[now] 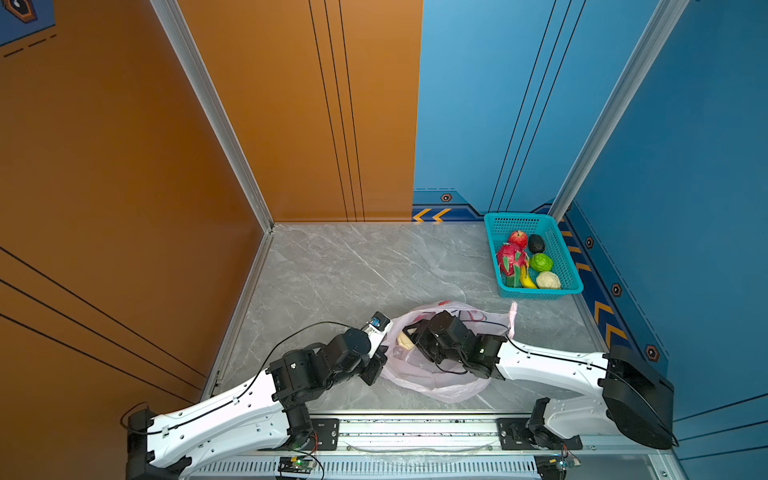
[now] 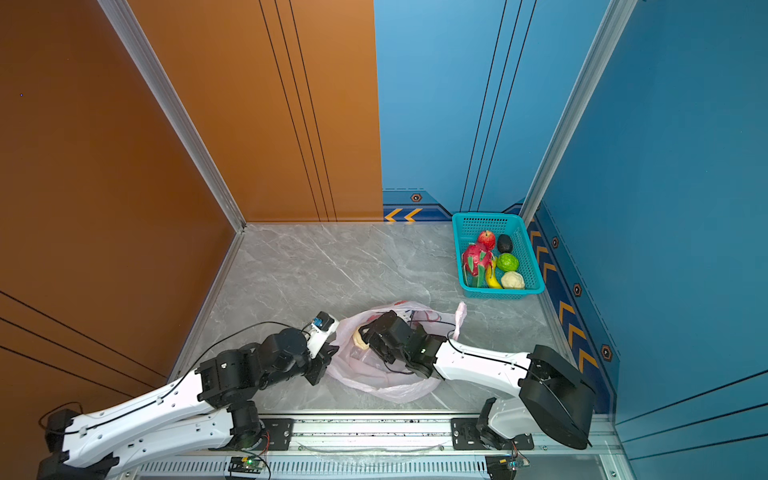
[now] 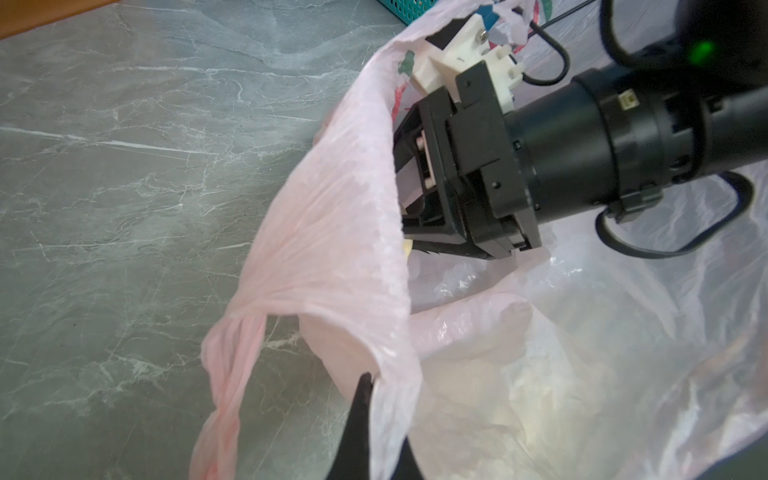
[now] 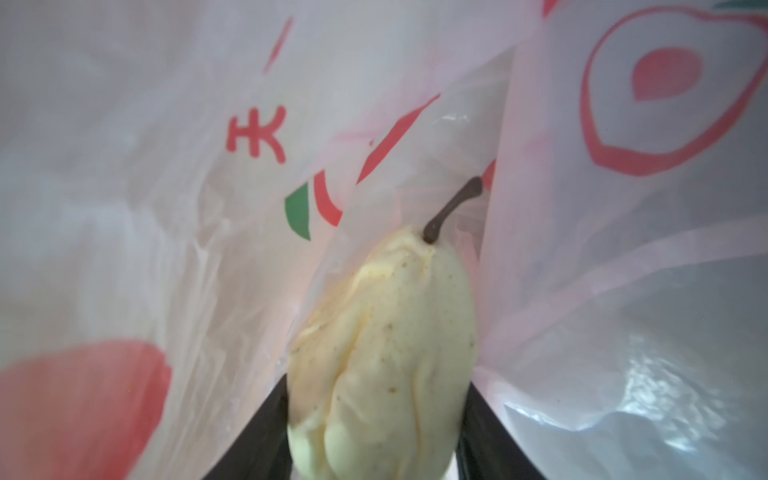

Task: Untie the knot of the plastic bag and take out the fruit
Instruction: 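Push the right gripper deeper into the bag and close on the pear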

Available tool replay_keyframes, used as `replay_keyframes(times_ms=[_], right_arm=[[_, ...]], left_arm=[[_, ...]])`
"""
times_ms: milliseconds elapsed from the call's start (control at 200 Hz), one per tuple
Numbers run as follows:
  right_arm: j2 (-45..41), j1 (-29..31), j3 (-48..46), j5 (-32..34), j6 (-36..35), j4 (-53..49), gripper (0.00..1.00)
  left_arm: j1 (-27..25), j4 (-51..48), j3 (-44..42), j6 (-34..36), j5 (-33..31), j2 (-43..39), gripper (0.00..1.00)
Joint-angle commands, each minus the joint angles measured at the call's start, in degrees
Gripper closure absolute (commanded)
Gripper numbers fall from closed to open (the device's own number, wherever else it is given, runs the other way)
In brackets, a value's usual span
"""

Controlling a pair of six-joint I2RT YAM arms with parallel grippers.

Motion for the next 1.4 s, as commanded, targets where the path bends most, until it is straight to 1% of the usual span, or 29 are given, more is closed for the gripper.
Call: replay_keyframes(times_ms=[0,110,205,335,426,531,591,651,791,1021,1212,1397], right_arm=[[-0.61,-0.22,0.63,2.49,-4.54,-7.3,0.45],[-0.67,-0.36,-2.03,4.43,-4.04,-6.19,0.42],[-0.49,-0.99,-3.59,6.16,-4.22,-4.88,0.41],[0.57,-2.52,-4.39,6.52,-4.93,-3.13,0.38],[0.81,-2.76,-3.78,6.42,-5.4,-5.08,0.31],[-0.79,-1.86,-2.89,6.66,-5.02,-9.66,0.21],[-1.7,-1.19,-2.53,6.66,-4.63,-11.81,0.17],[-2.02,-0.82,-2.29,6.45,-4.33,-12.87,0.17],[-2.22,-1.32,-1.47,4.98,-4.25,-10.86,0.17],[-1.72,-2.66,2.83,2.44,-6.01,-10.81,0.22],[2.62,-4.7,3.7,-0.37,-7.15,-6.27,0.25],[8.02,-5.93,3.72,-1.08,-7.02,-1.14,0.28]], left_arm=[[-0.19,2.89,-0.41,0.91,0.67,0.47,1.0],[-1.74,3.43,-0.35,1.15,1.04,1.4,1.0],[-4.11,4.02,-0.9,0.94,0.4,2.2,1.0],[-7.6,5.79,-2.21,0.15,-1.27,3.7,1.0],[-9.47,6.92,-2.49,-0.5,-2.46,4.89,1.0],[-10.55,7.75,-2.58,-1.0,-3.92,5.62,1.0],[-10.6,8.28,-2.69,-1.26,-4.45,5.65,1.0],[-10.6,8.86,-2.78,-1.4,-4.59,5.78,1.0],[-10.56,9.7,-2.46,-1.31,-4.97,6.64,1.0],[-10.6,9.95,-1.89,-1.38,-5.75,7.06,1.0],[-10.58,9.98,-1.82,-1.36,-6.1,7.11,1.0],[-9.9,10.18,-1.87,-1.14,-6.17,6.99,1.0]])
